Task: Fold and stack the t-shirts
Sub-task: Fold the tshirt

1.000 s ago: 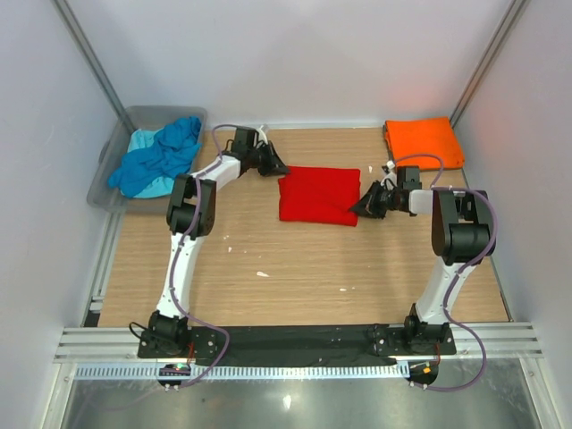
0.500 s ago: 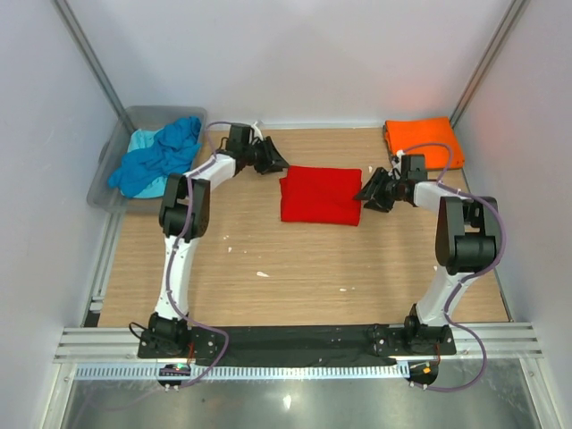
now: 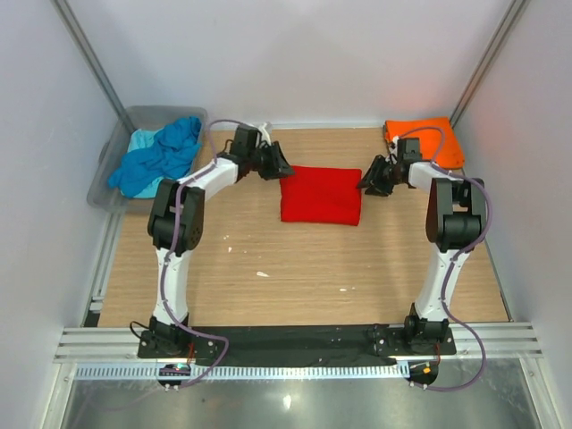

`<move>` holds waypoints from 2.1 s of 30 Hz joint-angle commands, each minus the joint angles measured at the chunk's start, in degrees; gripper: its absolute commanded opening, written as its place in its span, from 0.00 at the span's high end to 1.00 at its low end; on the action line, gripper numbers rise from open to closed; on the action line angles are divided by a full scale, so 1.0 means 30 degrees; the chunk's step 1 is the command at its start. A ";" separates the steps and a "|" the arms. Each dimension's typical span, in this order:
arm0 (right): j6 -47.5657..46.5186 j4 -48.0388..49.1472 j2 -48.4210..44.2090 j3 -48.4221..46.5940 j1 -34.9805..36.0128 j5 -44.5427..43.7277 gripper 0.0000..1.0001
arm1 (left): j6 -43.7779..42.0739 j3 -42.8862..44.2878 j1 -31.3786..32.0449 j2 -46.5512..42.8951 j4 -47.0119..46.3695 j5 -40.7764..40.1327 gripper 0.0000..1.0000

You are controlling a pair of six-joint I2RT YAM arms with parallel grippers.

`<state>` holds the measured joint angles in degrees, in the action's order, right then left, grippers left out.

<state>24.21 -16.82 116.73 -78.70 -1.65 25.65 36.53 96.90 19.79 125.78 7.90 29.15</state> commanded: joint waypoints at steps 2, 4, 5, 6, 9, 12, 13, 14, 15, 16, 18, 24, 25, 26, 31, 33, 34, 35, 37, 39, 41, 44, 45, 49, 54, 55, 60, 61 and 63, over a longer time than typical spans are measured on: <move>0.0306 0.0942 0.1459 -0.1072 -0.0299 0.0442 0.70 | -0.0489 -0.1800 0.1136 -0.0413 0.0296 -0.0896 0.65; 0.0777 0.1300 0.1988 -0.1131 -0.0621 0.0823 0.80 | -0.0430 -0.2621 0.1225 -0.0032 0.0325 -0.1393 0.66; 0.0895 0.1764 0.2076 -0.1073 -0.0709 0.1057 0.89 | -0.0459 -0.2826 0.1225 0.0085 0.0412 -0.1598 0.67; 0.1128 0.1884 0.2077 -0.0986 -0.0768 0.1205 0.93 | -0.0459 -0.3118 0.1225 0.0173 0.0616 -0.1977 0.67; 0.1072 0.2090 0.1727 -0.0956 -0.0798 0.1644 0.96 | -0.0547 -0.3180 0.1225 0.0350 0.0882 -0.1982 0.67; 0.0926 0.1362 0.0616 -0.1189 -0.0798 0.1735 0.77 | -0.0489 -0.2947 0.1225 -0.0030 0.1057 -0.1835 0.67; 0.0838 0.1097 0.0264 -0.1190 -0.0798 0.1617 0.71 | -0.0489 -0.2655 0.1225 -0.0147 0.1174 -0.1632 0.67; 0.0750 0.0341 -0.0667 -0.1161 -0.0798 0.1442 0.56 | -0.0489 -0.2449 0.1254 -0.0438 0.1378 -0.1629 0.67; 0.0634 -0.0044 -0.1083 -0.1132 -0.0798 0.1354 0.50 | -0.0576 -0.2244 0.1254 -0.0644 0.1873 -0.1629 0.67; 0.0255 -0.0425 -0.1609 -0.0986 -0.0798 0.1324 0.47 | -0.0634 -0.2126 0.1341 -0.0820 0.2110 -0.1658 0.67; -0.0069 -0.1043 -0.2924 -0.0022 -0.0797 0.1323 0.43 | -0.0752 -0.1862 0.1430 -0.1464 0.2811 -0.1863 0.66; -0.1125 -0.0695 -0.5331 0.3931 -0.0797 0.2549 0.46 | -0.0810 -0.1571 0.1898 -0.2112 0.3663 -0.2304 0.64; -0.1154 -0.0286 -0.5915 0.4459 -0.0798 0.2728 0.48 | -0.0840 -0.1569 0.2073 -0.2053 0.3723 -0.2216 0.64; -0.1184 -0.0021 -0.6124 0.5450 -0.0798 0.2788 0.52 | -0.0840 -0.1597 0.2191 -0.2052 0.3695 -0.2186 0.64; -0.0833 0.1969 -0.6244 0.7655 -0.0769 0.3695 0.62 | -0.0724 -0.1688 0.2543 -0.1062 0.2904 -0.1632 0.62; -0.0687 0.2353 -0.6039 0.7833 -0.0798 0.3842 0.63 | -0.0839 -0.1161 0.2543 -0.0415 0.3604 -0.1542 0.62; -0.0570 0.2847 -0.5980 0.7950 -0.0798 0.3959 0.64 | -0.0985 -0.0781 0.2543 0.0081 0.3896 -0.1745 0.62; -0.0511 0.3055 -0.5776 0.8125 -0.0798 0.4047 0.63 | -0.1103 -0.0661 0.2543 0.0231 0.4305 -0.1863 0.62; -0.0306 0.3581 -0.5570 0.8272 -0.0798 0.4048 0.58 | -0.1220 -0.0485 0.2543 0.0640 0.4572 -0.2213 0.62; -0.0160 0.4197 -0.5278 0.8448 -0.0768 0.4311 0.55 | -0.1309 -0.0514 0.2543 0.0847 0.4690 -0.2245 0.62; -0.0188 0.4434 -0.5014 0.8390 -0.0768 0.4428 0.55 | -0.1309 -0.0630 0.2514 0.1052 0.4720 -0.2303 0.62; -0.0159 0.4902 -0.4487 0.8652 -0.0768 0.4458 0.56 | -0.1280 -0.0719 0.2514 0.1170 0.4749 -0.2391 0.62; -0.0072 0.5106 -0.4456 0.8799 -0.0768 0.4603 0.58 | -0.1280 -0.0748 0.2514 0.1199 0.4749 -0.2449 0.62; 0.0426 0.5489 -0.5037 1.0084 -0.0768 0.3354 0.97 | -0.1309 -0.0719 0.2456 0.1375 0.5215 -0.3209 0.62; 0.3584 1.0580 -0.6768 1.3541 -0.0768 0.2059 0.99 | -0.1045 -0.1361 0.2222 0.1289 0.5716 -0.3971 0.63; 0.3910 1.1341 -0.6944 1.4155 -0.0739 0.1621 0.99 | -0.0813 -0.1479 0.2221 0.1230 0.5716 -0.4031 0.63; 0.6164 1.2694 -0.7853 1.5302 -0.0768 0.0007 0.99 | -0.0226 -0.2037 0.2192 0.0732 0.5540 -0.4967 0.65; 0.6285 1.2725 -0.7999 1.5565 -0.0768 -0.0285 0.99 | -0.0080 -0.2182 0.2192 0.0557 0.5337 -0.5027 0.65; 0.6462 1.2404 -0.8233 1.5685 -0.0768 -0.0728 0.99 | 0.0214 -0.2097 0.2192 0.0468 0.5364 -0.5116 0.65</move>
<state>40.88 18.59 94.28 -33.06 -3.46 31.00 37.15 93.01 27.31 127.22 19.05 20.88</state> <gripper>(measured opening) 0.039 0.347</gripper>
